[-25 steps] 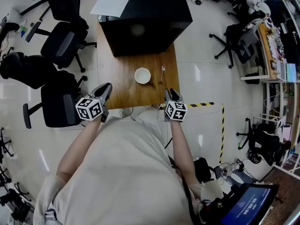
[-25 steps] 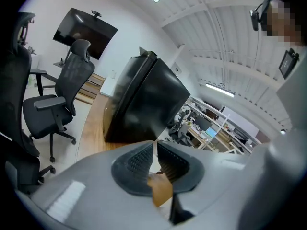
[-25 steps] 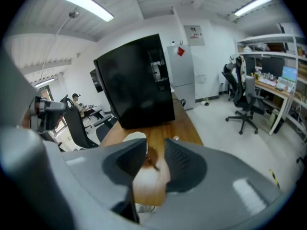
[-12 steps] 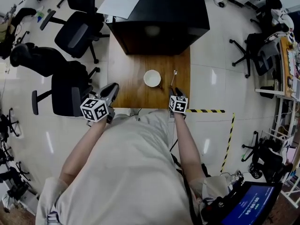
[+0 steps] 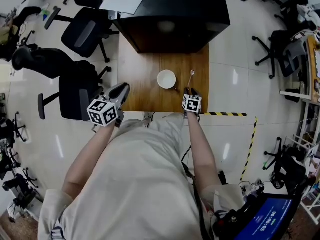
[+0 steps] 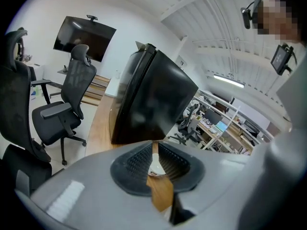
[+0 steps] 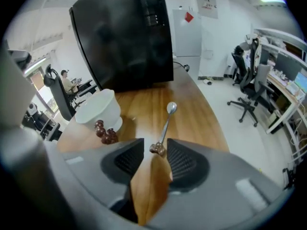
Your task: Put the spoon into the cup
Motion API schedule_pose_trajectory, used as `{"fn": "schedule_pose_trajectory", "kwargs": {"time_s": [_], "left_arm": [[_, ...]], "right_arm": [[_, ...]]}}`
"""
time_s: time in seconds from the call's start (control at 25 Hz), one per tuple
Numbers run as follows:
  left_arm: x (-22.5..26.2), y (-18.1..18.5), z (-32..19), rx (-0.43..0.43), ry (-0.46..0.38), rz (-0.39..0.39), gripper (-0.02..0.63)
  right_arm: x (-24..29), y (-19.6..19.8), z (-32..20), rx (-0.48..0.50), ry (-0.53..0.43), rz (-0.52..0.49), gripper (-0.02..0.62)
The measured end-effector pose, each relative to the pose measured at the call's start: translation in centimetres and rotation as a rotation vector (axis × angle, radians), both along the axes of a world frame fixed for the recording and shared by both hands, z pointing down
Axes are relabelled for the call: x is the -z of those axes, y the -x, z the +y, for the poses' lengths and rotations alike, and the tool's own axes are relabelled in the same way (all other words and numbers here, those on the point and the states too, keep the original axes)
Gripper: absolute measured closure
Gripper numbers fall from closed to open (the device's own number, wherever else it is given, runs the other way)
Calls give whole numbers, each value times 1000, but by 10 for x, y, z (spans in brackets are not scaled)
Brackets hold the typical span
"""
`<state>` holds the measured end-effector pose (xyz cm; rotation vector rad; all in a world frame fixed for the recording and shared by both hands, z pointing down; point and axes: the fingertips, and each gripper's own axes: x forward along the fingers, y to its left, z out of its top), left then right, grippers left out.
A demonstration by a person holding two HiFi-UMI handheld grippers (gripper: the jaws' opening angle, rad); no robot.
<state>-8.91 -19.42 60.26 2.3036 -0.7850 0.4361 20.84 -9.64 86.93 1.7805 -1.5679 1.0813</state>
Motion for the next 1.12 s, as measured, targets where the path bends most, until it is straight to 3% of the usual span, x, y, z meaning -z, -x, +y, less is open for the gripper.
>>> {"fn": "schedule_pose_trajectory", "kwargs": {"time_s": [0.44,0.64,0.96,1.12], "left_arm": [[-6,-2,14,-2,15,-16,597],[-12,-3,22,3,38,-20,598],[-16,-5,27,-4,45,-18,600],[-18,-2,31,-7,44,-18,600]], "right_arm": [[-25,7,-2,16,55,10,444],[-33,0,1,-21,91,31,444],[-32,-3,-7,-7,53,70,464],[-35,-1,2,-15,84,57,466]]}}
